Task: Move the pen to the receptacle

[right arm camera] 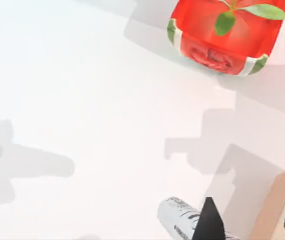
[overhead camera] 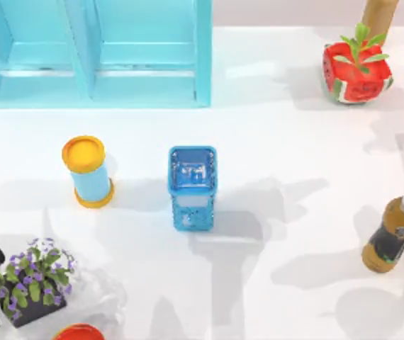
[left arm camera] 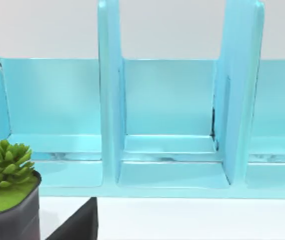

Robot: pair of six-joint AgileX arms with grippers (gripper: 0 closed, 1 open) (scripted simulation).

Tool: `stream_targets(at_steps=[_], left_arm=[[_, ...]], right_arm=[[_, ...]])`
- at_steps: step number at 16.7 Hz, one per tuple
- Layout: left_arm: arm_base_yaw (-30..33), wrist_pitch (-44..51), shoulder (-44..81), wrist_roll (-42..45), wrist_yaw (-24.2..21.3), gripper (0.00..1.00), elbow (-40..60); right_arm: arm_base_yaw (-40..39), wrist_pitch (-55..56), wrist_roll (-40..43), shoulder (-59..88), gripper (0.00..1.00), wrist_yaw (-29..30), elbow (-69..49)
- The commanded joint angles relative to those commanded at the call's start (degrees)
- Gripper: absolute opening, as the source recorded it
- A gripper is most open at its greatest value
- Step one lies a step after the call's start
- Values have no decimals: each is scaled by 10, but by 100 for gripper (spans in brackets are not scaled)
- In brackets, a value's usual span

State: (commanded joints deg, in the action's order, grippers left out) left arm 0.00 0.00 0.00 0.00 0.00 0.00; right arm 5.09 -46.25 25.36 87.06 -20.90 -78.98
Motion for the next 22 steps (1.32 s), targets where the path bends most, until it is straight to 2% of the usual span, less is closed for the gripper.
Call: stream_targets(at_steps=[4,8,14,22], left_arm=[[0,0,0,0,0,100,0],[0,0,0,0,0,100,0],[0,0,0,0,0,100,0],[0,0,0,0,0,100,0]], right_arm=[[126,-157,89,-30,0,57,-45],[189,-223,136,-52,0,88,-64],[186,-213,133,-51,0,90,-53],[175,-75,122,-52,0,96,81]])
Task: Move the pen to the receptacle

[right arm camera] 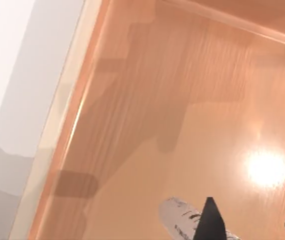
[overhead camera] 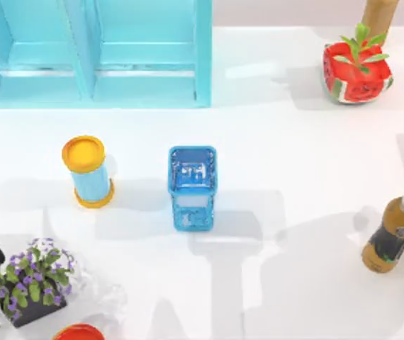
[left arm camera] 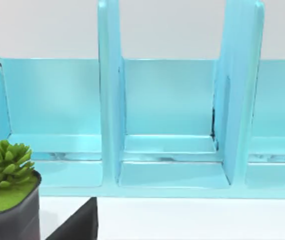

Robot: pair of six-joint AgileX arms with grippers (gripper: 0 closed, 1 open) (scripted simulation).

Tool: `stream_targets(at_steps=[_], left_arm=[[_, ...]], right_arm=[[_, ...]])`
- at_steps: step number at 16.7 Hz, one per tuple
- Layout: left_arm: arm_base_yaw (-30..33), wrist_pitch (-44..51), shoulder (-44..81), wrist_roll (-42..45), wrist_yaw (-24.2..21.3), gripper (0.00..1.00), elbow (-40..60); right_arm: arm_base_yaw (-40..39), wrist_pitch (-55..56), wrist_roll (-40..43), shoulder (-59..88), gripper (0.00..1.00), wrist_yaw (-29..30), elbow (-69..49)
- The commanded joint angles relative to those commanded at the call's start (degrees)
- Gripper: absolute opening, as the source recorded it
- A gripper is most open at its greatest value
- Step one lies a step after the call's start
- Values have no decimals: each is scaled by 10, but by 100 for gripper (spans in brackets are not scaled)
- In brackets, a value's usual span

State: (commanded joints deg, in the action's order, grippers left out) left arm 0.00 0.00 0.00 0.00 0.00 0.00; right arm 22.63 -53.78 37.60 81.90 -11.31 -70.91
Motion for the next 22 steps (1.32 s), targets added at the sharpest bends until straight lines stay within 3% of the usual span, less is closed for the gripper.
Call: stream_targets(at_steps=[4,17,22], left_arm=[[0,0,0,0,0,100,0],[0,0,0,0,0,100,0],[0,0,0,0,0,100,0]], right_arm=[[0,1,0,0,0,0,1],[0,1,0,0,98,0,1],[0,1,0,0,100,0,1]])
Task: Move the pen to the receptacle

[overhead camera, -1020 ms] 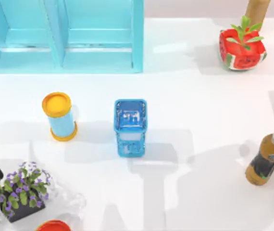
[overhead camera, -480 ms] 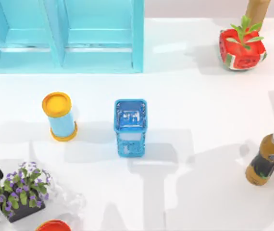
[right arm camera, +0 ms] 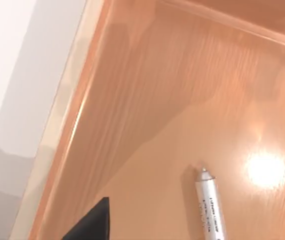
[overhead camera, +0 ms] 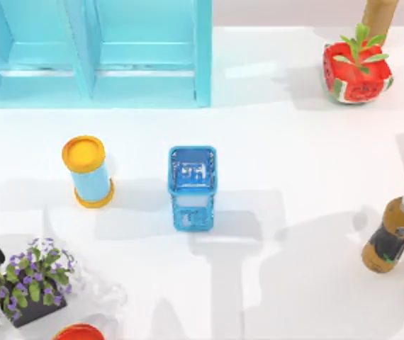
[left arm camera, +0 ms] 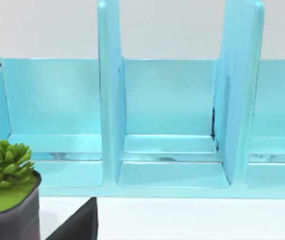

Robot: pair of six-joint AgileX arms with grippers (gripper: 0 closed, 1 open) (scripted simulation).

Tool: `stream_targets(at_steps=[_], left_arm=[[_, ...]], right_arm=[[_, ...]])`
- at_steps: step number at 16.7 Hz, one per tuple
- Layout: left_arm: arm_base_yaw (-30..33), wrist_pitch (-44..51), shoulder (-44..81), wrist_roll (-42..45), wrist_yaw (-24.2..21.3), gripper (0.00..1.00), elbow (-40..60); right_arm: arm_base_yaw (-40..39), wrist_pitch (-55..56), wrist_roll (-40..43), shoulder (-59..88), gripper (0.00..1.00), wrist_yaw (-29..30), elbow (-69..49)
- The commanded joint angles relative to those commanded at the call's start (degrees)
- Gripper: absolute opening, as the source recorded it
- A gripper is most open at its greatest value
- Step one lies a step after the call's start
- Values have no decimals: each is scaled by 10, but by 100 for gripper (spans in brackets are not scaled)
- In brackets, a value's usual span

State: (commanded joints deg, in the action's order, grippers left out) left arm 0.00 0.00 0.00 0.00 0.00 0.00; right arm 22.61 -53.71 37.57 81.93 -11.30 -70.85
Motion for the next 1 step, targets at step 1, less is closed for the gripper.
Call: stream_targets(at_steps=[1], left_arm=[[0,0,0,0,0,100,0]], right_arm=[[0,0,0,0,100,0,0]])
